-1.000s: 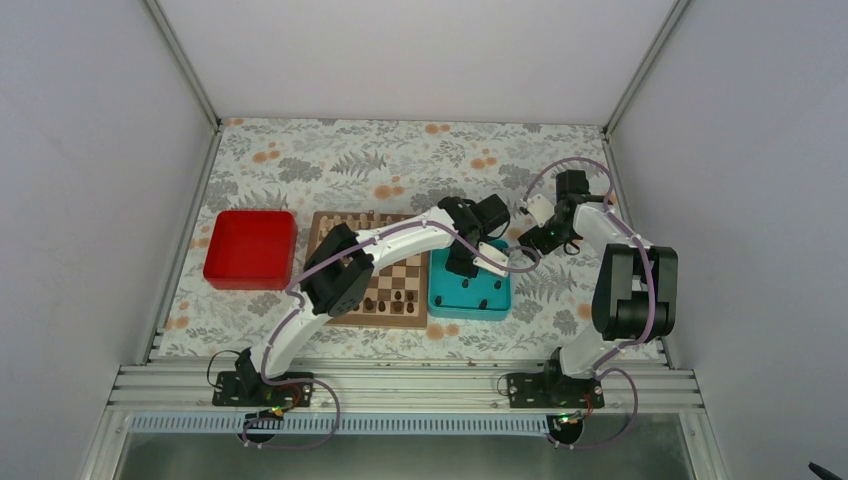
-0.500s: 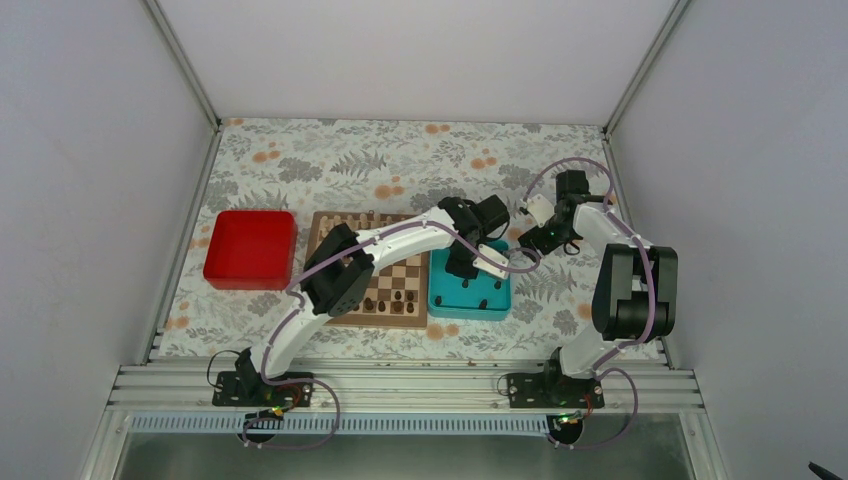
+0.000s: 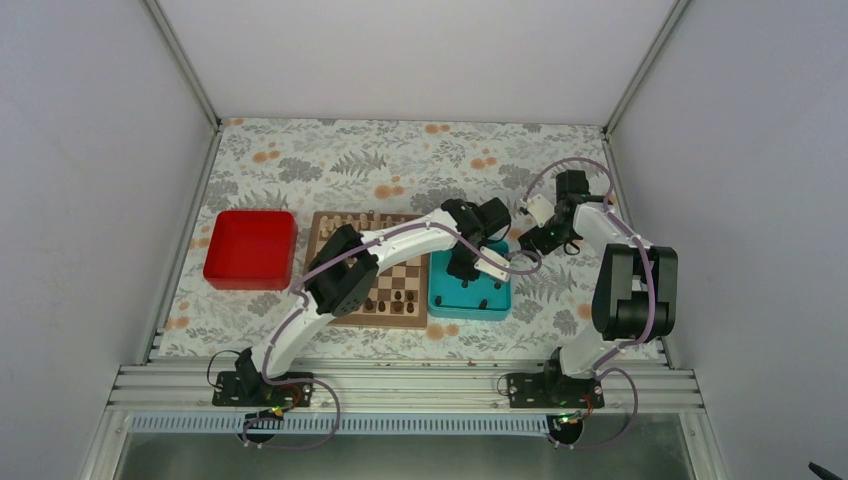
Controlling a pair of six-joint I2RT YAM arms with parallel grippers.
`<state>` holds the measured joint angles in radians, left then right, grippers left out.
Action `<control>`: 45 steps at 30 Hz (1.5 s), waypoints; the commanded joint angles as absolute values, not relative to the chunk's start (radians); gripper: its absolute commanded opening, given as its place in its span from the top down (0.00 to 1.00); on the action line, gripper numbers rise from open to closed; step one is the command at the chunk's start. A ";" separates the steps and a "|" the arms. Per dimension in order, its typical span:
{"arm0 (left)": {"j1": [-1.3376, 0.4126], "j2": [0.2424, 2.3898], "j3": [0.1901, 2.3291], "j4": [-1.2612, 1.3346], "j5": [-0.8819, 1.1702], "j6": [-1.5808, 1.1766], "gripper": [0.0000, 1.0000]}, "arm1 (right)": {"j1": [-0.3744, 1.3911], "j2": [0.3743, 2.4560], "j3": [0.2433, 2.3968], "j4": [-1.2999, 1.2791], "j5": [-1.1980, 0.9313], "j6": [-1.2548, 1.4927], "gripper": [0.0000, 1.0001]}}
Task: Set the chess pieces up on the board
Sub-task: Pick up the chess piece from the storage box, then place the chess piece on the chessboard.
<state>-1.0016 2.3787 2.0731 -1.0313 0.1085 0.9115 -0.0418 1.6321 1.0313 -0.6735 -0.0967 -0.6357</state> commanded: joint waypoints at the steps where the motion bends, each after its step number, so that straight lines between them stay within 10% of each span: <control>1: -1.011 2.408 2.107 -1.045 0.128 0.920 0.76 | -0.051 1.617 1.019 -0.677 -0.120 -0.645 0.00; 22: -0.988 2.220 2.053 -1.085 -0.030 0.909 0.91 | -0.050 1.615 1.023 -0.678 -0.123 -0.647 0.00; 45: -0.514 1.367 1.055 -0.922 -0.049 0.848 0.91 | -0.049 1.622 1.047 -0.697 -0.113 -0.629 0.00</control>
